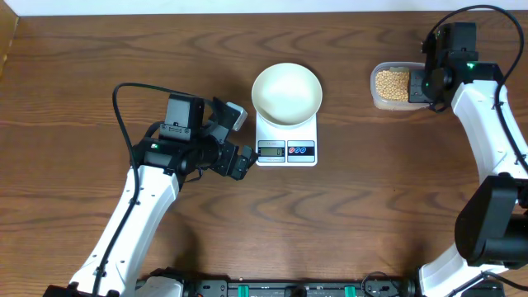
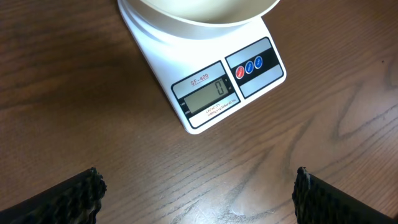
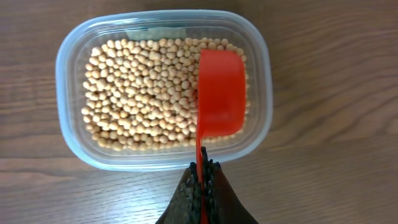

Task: Scoop item into bowl and weigh 50g on scale
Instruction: 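Scoop soybeans with the red scoop using the right gripper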

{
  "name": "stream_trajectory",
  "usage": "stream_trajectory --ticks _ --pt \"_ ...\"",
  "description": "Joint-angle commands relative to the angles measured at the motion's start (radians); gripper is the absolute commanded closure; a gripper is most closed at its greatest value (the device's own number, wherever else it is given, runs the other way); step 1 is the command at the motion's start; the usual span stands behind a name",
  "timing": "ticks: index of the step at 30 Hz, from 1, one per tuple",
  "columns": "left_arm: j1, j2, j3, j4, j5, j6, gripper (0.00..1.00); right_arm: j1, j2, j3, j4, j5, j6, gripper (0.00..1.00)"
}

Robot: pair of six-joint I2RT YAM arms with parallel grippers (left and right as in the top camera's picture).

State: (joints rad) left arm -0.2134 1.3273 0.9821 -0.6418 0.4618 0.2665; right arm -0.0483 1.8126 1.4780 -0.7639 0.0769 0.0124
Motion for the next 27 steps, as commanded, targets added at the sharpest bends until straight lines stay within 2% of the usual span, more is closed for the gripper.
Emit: stream_trajectory --ticks 1,10,27 --pt "-0.001 -0.008 0.019 0.002 -0.002 0.006 0.02 0.0 0.023 0.014 0.0 -0.074 0.068 0.99" --pt "-0.001 -0.008 0.019 0.002 -0.002 0.006 0.02 -0.059 0.023 0.014 -0.009 -0.275 0.162 0.99" --pt "-0.001 -0.008 0.019 0.002 -0.002 0.006 0.02 -0.134 0.105 -0.016 -0.011 -0.454 0.281 0.99"
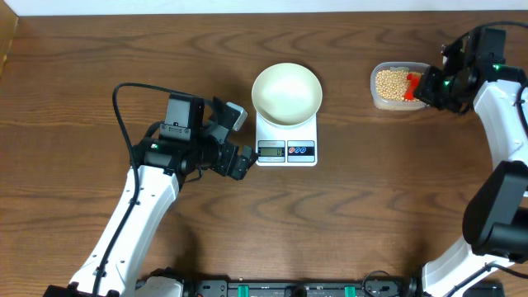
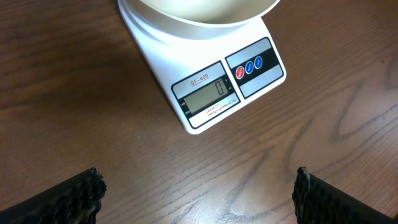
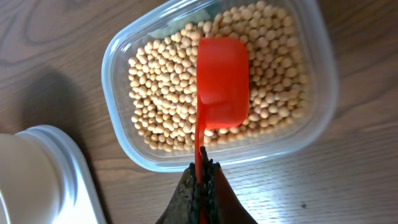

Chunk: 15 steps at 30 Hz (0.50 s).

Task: Scoop item into bowl and weigh 50g on scale
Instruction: 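Scoop soybeans with the red scoop using the right gripper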

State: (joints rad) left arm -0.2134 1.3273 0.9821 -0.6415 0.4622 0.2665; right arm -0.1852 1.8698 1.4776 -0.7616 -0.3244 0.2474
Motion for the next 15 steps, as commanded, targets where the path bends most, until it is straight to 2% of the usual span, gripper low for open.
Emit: stream_trajectory --ticks 1,4,15 --pt "-0.001 -0.008 0.019 0.002 -0.003 0.006 0.02 0.003 0.048 -0.015 -0.013 -0.053 0.053 0.99" --pt "-0.001 -0.008 0.019 0.002 -0.003 0.006 0.02 0.0 0.048 -0.015 -0.009 -0.061 0.068 0.99" --pt "-0.001 -0.008 0.019 0.002 -0.003 0.006 0.02 -0.095 0.048 -0.014 0.002 -0.293 0.073 0.99"
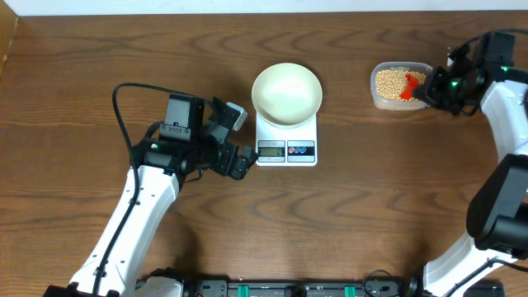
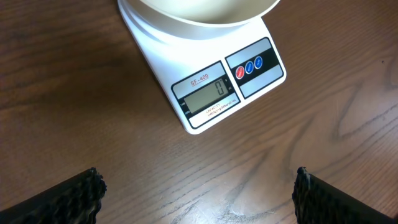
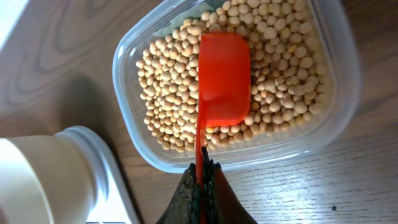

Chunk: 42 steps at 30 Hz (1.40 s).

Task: Scoop item into bowl and weigh 50g on scale
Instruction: 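Scoop soybeans with the red scoop using the right gripper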

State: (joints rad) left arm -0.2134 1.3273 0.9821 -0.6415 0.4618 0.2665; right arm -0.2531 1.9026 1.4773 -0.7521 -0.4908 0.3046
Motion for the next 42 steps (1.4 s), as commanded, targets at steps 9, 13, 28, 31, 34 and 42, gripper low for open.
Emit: stream_trajectory --ticks 9,13,28,31,34,42 --pt "-0.001 -0.008 0.019 0.002 -0.002 0.006 0.02 -0.069 0.017 -0.02 -0.007 -0.194 -0.014 0.99" --pt "-0.001 -0.008 0.019 0.002 -0.002 0.006 0.01 -0.069 0.047 -0.021 -0.006 -0.224 -0.019 0.99" --pt "-0.001 -0.008 0.019 0.002 -0.002 0.006 0.01 -0.077 0.116 -0.021 0.025 -0.349 -0.029 0.99" --pt "-0.001 -0.008 0.019 0.002 -0.002 0.006 0.01 -0.099 0.115 -0.021 0.026 -0.385 -0.029 0.99" --pt "-0.001 -0.008 0.019 0.002 -0.002 0.006 0.01 -0.129 0.115 -0.021 0.023 -0.405 -0.04 0.99" --pt "-0.001 -0.008 0.019 0.002 -0.002 0.006 0.01 -0.183 0.115 -0.021 -0.008 -0.475 -0.113 0.99"
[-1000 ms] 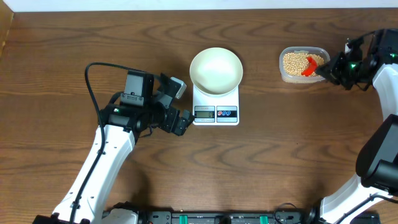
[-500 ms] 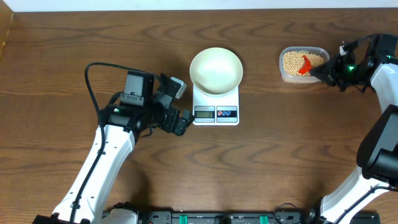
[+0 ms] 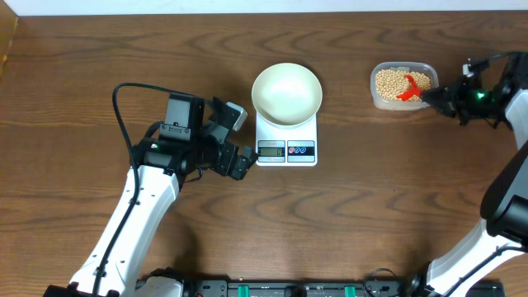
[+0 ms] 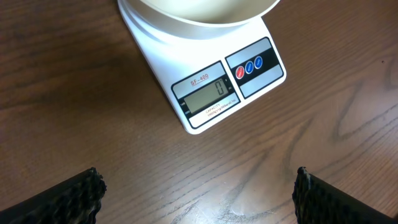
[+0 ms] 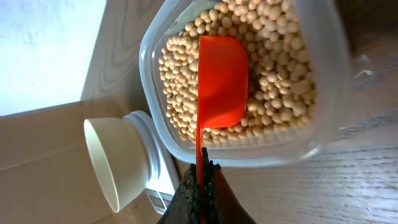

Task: Scoop item into bowl and weigh 50g on scale
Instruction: 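Scoop soybeans with the red scoop using the right gripper, then carry the filled scoop over the white bowl with the right gripper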

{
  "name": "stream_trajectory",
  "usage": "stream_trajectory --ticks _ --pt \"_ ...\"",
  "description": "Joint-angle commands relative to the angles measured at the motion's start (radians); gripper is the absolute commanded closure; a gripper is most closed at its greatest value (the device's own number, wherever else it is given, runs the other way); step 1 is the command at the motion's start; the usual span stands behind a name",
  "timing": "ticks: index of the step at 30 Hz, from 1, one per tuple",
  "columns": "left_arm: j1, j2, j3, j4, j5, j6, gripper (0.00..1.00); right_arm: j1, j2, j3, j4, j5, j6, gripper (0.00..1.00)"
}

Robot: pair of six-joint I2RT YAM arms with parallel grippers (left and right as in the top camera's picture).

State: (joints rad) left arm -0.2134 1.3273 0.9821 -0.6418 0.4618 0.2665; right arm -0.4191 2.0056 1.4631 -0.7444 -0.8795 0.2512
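Observation:
A white bowl (image 3: pixel 286 92) stands empty on the white digital scale (image 3: pixel 287 147), whose display (image 4: pixel 207 96) reads 0. At the back right a clear tub of soybeans (image 3: pixel 398 83) holds the red scoop (image 5: pixel 222 81), its cup down among the beans. My right gripper (image 5: pixel 202 180) is shut on the scoop's handle, just right of the tub. My left gripper (image 4: pixel 196 196) stands open over bare wood, just in front and left of the scale, with nothing between its fingers (image 4: pixel 59 198).
The brown wooden table (image 3: pixel 371 206) runs round the scale and tub. A pale wall or edge (image 3: pixel 247 6) lines the back of the table. My left arm (image 3: pixel 157 190) reaches in from the front left.
My right wrist has swung further right and tilted more steeply, with the scoop's cup still in the beans. The left gripper, bowl and scale have not moved.
My right gripper held the red scoop flat over the beans from directly above the tub. Then the wrist was further right and tilted. It then tipped further, and now the cup sits lower in the beans. The scale has read 0 throughout.

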Motion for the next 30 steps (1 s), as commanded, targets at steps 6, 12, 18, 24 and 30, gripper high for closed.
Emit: stream_trajectory --ticks 6,12,18,24,30 --pt "-0.001 -0.008 0.019 0.002 -0.002 0.006 0.01 -0.048 0.012 -0.006 -0.034 -0.143 -0.098 0.99" --pt "-0.001 -0.008 0.019 0.002 -0.002 0.006 0.01 -0.068 0.012 -0.006 -0.041 -0.183 -0.119 0.99" --pt "-0.001 -0.008 0.019 0.002 -0.002 0.006 0.01 -0.086 0.012 -0.006 -0.005 -0.255 -0.119 0.99" --pt "-0.001 -0.008 0.019 0.002 -0.002 0.006 0.01 -0.116 0.012 -0.006 0.001 -0.306 -0.141 0.99" --pt "-0.001 -0.008 0.019 0.002 -0.002 0.006 0.01 -0.138 0.012 -0.006 0.002 -0.387 -0.186 0.99"
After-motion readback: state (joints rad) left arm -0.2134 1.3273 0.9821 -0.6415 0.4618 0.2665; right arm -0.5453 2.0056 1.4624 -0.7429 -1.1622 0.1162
